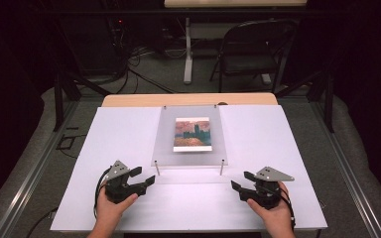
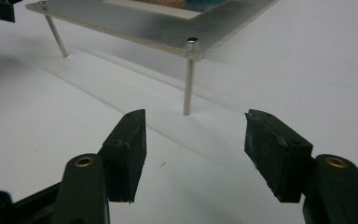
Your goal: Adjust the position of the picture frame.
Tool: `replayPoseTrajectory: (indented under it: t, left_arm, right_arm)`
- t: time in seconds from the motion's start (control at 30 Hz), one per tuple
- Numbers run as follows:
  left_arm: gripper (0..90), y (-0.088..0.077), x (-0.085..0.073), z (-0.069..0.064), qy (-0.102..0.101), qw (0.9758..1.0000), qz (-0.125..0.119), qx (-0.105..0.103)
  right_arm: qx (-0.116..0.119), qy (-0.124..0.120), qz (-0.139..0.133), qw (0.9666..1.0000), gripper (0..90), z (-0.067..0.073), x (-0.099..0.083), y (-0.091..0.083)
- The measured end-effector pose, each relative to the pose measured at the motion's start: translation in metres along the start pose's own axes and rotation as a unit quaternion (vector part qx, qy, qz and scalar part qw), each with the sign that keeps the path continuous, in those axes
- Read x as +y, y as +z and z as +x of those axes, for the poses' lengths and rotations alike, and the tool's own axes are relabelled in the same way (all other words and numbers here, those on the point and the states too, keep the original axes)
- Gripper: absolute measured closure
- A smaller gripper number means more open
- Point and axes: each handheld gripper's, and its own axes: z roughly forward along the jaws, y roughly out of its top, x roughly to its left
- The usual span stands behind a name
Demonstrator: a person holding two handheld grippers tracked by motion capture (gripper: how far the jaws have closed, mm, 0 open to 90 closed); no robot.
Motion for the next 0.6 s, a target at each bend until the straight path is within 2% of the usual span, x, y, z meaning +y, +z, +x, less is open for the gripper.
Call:
replayPoseTrajectory:
  t: [0.1,0.33,0.43,0.6]
  left_arm:
    - [33.5,-0.002,0.0,0.002,0.002,0.9999,-0.01,0.004]
    - [33.9,-0.005,0.001,0.007,0.0,0.9997,-0.023,0.003]
    - [34.0,-0.007,0.001,0.008,-0.003,0.9998,-0.022,0.004]
    - [34.0,-0.011,0.007,0.011,-0.013,0.9998,-0.012,0.003]
  right_arm:
    - [-0.003,0.011,-0.014,0.9998,39.9,-0.007,0.002,-0.004]
    - [-0.008,0.019,-0.017,0.9996,40.4,-0.015,0.002,-0.005]
    - [-0.013,0.011,-0.021,0.9996,40.4,-0.016,0.004,-0.006]
    - [-0.009,0.015,-0.017,0.9997,41.3,-0.017,0.008,-0.005]
